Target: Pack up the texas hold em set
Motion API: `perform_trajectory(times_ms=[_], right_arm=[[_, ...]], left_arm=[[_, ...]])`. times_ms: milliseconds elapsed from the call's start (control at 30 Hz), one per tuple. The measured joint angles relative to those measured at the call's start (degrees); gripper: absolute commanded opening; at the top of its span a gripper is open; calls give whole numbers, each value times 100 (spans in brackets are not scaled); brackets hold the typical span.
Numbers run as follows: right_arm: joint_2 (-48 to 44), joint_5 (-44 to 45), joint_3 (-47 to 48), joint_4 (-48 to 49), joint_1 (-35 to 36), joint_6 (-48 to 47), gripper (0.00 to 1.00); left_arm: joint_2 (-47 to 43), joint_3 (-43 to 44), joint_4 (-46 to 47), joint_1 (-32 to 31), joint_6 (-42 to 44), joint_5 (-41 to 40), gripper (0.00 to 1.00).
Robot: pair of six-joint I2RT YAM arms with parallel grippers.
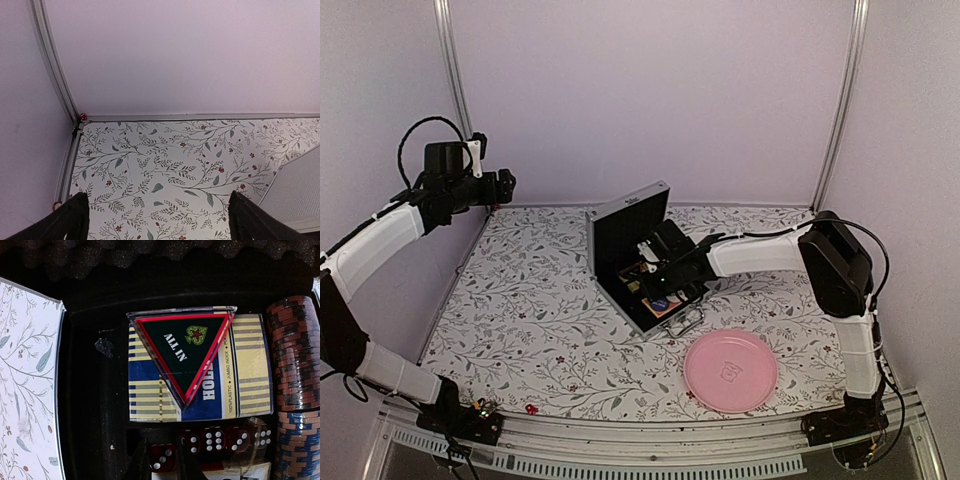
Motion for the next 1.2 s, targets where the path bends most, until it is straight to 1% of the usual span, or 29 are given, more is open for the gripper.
perform_trajectory(times_ms=[133,200,400,733,867,1033,1200], right_arm=[[26,59,46,-42,0,-7,22],[26,87,55,-46,0,0,26],[26,155,107,-96,0,-20,31],[26,223,212,-162,0,-31,36],[26,348,212,-219,13,-63,41],[26,599,212,-341,63,-142,50],[50,807,267,-485,164,-232,55]], left_arm=[[0,0,0,0,0,0,97],[0,0,0,0,0,2,97],[0,0,0,0,0,2,97],[2,0,0,0,0,2,97],[2,0,0,0,0,2,97],[2,0,0,0,0,2,97],[2,0,0,0,0,4,97]])
